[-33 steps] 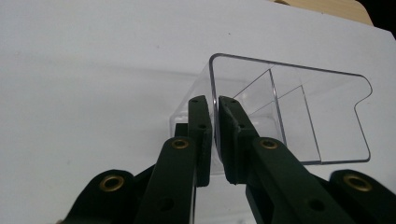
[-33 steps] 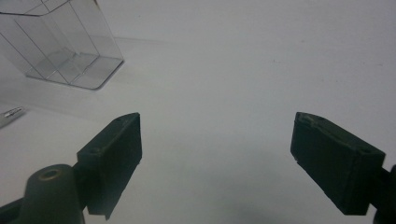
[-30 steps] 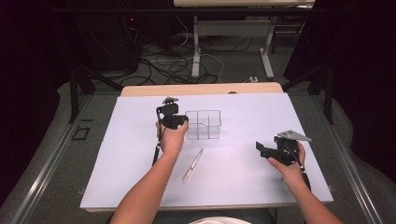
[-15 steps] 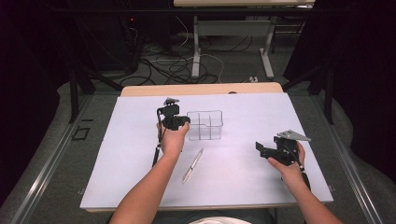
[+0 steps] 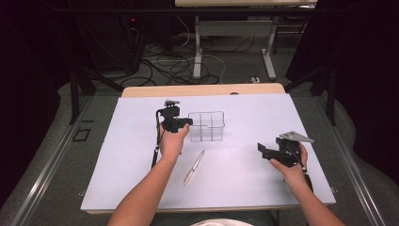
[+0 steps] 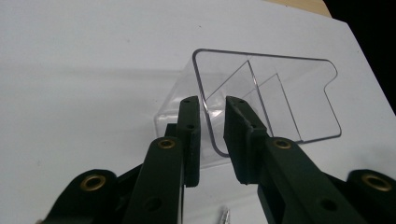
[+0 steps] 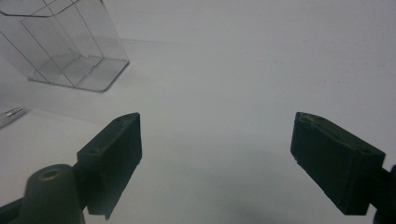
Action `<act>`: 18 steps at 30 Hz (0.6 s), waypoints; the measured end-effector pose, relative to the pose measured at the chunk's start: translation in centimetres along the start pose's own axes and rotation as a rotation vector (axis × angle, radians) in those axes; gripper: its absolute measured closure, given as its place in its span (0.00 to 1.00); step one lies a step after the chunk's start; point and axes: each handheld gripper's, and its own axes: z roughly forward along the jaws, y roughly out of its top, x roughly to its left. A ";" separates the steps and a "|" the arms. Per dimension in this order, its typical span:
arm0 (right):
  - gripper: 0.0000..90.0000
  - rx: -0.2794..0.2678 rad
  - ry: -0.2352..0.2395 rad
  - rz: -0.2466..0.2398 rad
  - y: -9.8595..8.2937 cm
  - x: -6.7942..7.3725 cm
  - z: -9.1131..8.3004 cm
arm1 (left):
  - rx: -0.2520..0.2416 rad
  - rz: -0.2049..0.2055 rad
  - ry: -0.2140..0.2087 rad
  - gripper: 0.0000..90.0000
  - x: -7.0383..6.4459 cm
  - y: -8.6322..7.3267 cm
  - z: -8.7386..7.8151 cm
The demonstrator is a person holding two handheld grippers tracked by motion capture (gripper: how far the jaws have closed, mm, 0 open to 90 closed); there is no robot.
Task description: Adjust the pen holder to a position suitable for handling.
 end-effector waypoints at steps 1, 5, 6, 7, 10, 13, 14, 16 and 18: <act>0.18 -0.001 0.000 -0.003 0.0 0.0 0.0 | -0.007 0.001 -0.007 0.83 0.0 -0.1 -0.1; 0.18 -0.002 -0.002 0.000 0.0 0.0 0.0 | -0.015 0.026 -0.021 0.79 -0.2 -0.2 -0.5; 0.18 -0.002 -0.001 0.003 0.0 0.0 0.0 | -0.015 0.036 -0.025 0.77 -0.2 -0.3 -0.5; 0.18 -0.003 -0.001 -0.001 0.0 0.0 0.0 | -0.018 0.043 -0.031 0.76 -0.2 -0.3 -0.6; 0.18 -0.005 -0.001 -0.003 0.0 0.0 -0.1 | -0.021 0.068 -0.030 0.72 -0.3 -0.6 -0.9; 0.18 -0.002 -0.003 0.003 0.0 0.0 -0.1 | -0.027 0.082 -0.039 0.69 -0.3 -0.8 -1.1; 0.18 -0.003 -0.002 0.003 0.0 0.0 0.0 | -0.027 0.091 -0.041 0.68 -0.3 -0.9 -1.2; 0.18 -0.004 -0.002 0.002 0.0 0.0 0.0 | -0.027 0.103 -0.060 0.65 -0.4 -1.1 -1.3; 0.18 -0.005 -0.002 -0.003 0.1 0.0 0.0 | -0.026 0.121 -0.060 0.62 -0.5 -1.3 -1.5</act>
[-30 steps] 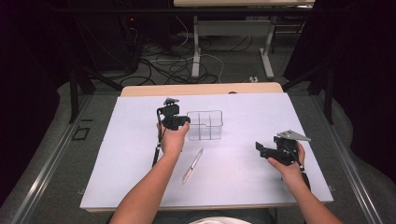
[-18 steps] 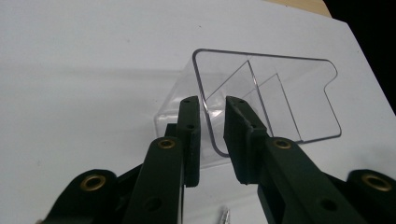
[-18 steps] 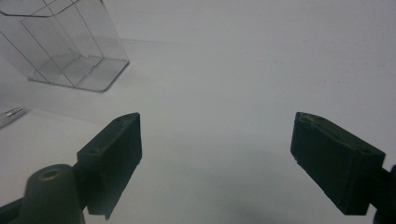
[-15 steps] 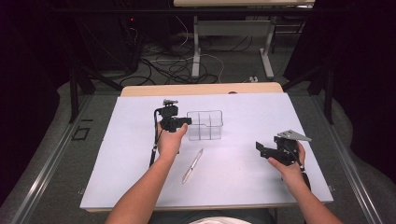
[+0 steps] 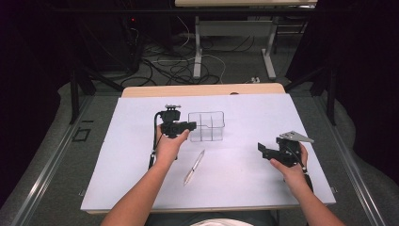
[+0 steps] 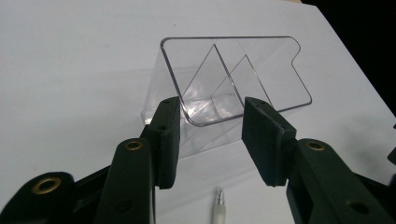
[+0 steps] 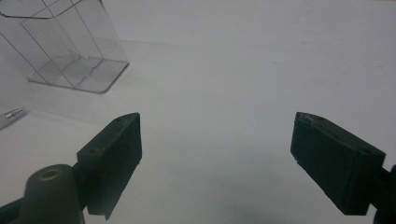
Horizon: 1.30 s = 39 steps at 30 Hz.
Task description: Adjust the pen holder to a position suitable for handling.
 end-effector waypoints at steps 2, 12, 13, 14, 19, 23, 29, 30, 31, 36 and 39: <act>0.18 0.000 -0.001 0.000 0.0 0.0 0.0 | -0.003 0.019 -0.002 0.61 -0.1 -0.2 -0.2; 0.18 0.006 -0.005 -0.003 0.0 0.1 0.2 | -0.020 0.115 -0.022 0.46 -0.2 -1.2 -0.4; 0.18 0.008 -0.005 0.003 -0.1 0.2 0.2 | -0.024 0.130 -0.026 0.44 -0.2 -1.3 -0.4; 0.18 0.008 -0.005 0.002 -0.1 0.2 0.2 | -0.020 0.152 -0.025 0.43 -0.3 -1.4 -0.4; 0.18 0.001 -0.004 0.006 0.1 0.2 0.1 | 0.005 0.193 -0.032 0.39 -0.5 -1.9 -0.4; 0.18 0.000 -0.002 0.003 0.1 0.1 0.2 | 0.019 0.240 -0.023 0.39 -0.7 -2.3 -0.4; 0.18 -0.003 0.011 -0.006 0.3 0.3 0.3 | 0.072 0.284 -0.016 0.39 -0.8 -2.9 0.1; 0.18 -0.002 0.012 -0.003 0.3 0.3 0.3 | 0.082 0.289 -0.009 0.39 -0.9 -3.0 0.2; 0.18 -0.004 0.012 -0.010 0.3 0.3 0.3 | 0.083 0.297 -0.012 0.38 -1.0 -3.1 0.3; 0.18 -0.004 0.013 -0.008 0.4 0.2 0.4 | 0.111 0.338 0.006 0.36 -1.2 -3.5 0.7; 0.18 -0.002 0.014 -0.005 0.4 0.2 0.4 | 0.112 0.344 0.014 0.35 -1.2 -3.7 1.0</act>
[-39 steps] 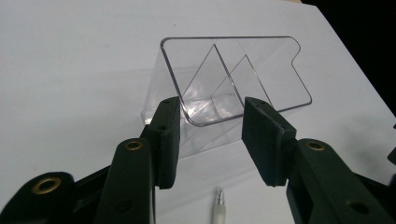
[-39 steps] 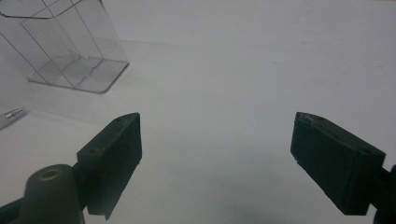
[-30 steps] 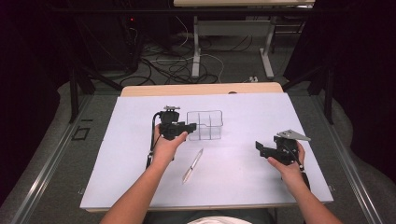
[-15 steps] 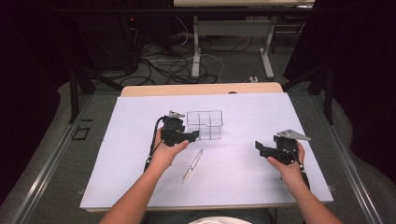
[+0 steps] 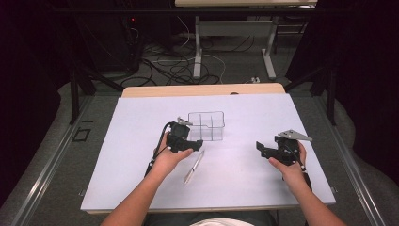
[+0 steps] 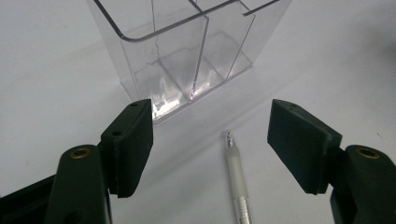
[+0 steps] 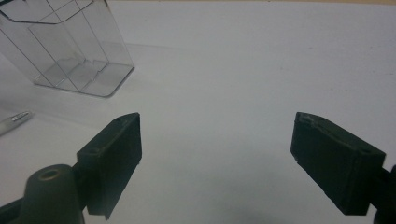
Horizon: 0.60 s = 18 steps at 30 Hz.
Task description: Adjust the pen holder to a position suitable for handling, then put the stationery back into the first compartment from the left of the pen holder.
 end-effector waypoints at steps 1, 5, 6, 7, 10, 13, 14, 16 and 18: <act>0.18 0.000 0.001 -0.002 0.0 0.0 0.0 | 0.002 0.000 -0.001 0.35 0.0 -0.1 0.1; 0.18 0.000 0.004 -0.002 0.0 0.0 0.0 | 0.009 -0.015 -0.033 0.35 0.0 -0.5 0.6; 0.18 0.000 0.004 0.000 0.0 0.0 0.0 | 0.018 -0.020 -0.041 0.36 0.0 -0.6 0.8; 0.18 0.000 0.004 -0.001 0.0 0.0 0.0 | 0.022 -0.023 -0.041 0.36 0.1 -0.6 0.9; 0.18 -0.001 0.005 -0.006 0.0 0.0 0.0 | 0.040 -0.031 -0.053 0.36 0.0 -0.7 1.3; 0.18 -0.001 0.006 -0.005 0.0 -0.1 0.0 | 0.045 -0.026 -0.048 0.37 0.0 -0.8 1.4; 0.18 0.000 0.006 -0.005 0.0 -0.1 0.1 | 0.051 -0.022 -0.044 0.38 0.1 -0.8 1.4; 0.18 -0.004 0.003 -0.005 0.1 -0.1 0.1 | 0.054 -0.023 -0.045 0.38 0.1 -0.9 1.5; 0.18 0.000 0.007 -0.001 0.1 0.0 0.1 | 0.051 -0.028 -0.049 0.39 0.2 -1.0 1.6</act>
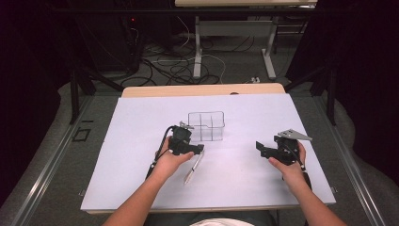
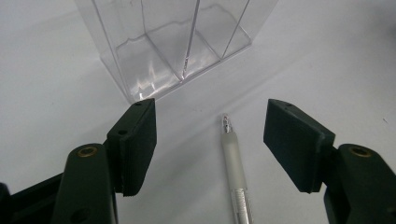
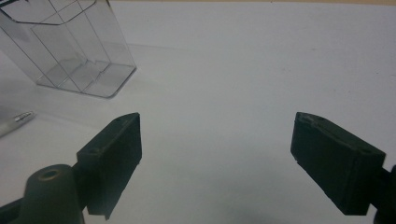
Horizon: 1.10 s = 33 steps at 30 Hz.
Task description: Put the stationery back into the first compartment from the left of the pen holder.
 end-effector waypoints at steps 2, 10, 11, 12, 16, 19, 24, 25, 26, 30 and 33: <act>0.18 0.001 0.003 0.001 0.0 0.1 0.0 | 0.013 -0.010 -0.011 0.40 0.1 -0.1 0.1; 0.18 -0.001 0.002 0.002 -0.1 -0.1 -0.1 | 0.069 -0.079 -0.046 0.52 0.4 -0.3 0.9; 0.18 0.002 0.002 0.003 -0.1 -0.1 -0.1 | 0.083 -0.098 -0.055 0.55 0.3 -0.3 1.0; 0.18 0.003 0.004 0.003 -0.1 0.0 -0.1 | 0.097 -0.100 -0.065 0.57 0.3 -0.3 1.1; 0.18 0.002 0.005 -0.001 -0.1 0.0 0.0 | 0.139 -0.099 -0.082 0.63 0.1 -0.4 1.3; 0.18 0.005 0.008 -0.001 -0.1 0.0 0.0 | 0.164 -0.105 -0.091 0.67 0.1 -0.4 1.3; 0.18 0.010 0.004 0.006 -0.1 0.0 0.0 | 0.197 -0.123 -0.090 0.72 0.0 -0.6 1.7; 0.18 0.010 0.004 0.006 -0.1 0.0 0.0 | 0.211 -0.133 -0.091 0.73 0.1 -0.6 1.8; 0.18 0.012 0.004 0.004 -0.1 0.0 0.0 | 0.222 -0.142 -0.094 0.74 0.1 -0.7 2.0; 0.18 0.010 0.004 0.000 -0.1 0.0 0.1 | 0.229 -0.159 -0.111 0.76 0.1 -0.8 2.4; 0.18 0.008 0.004 -0.001 -0.1 0.0 0.1 | 0.227 -0.156 -0.112 0.77 0.0 -0.8 2.4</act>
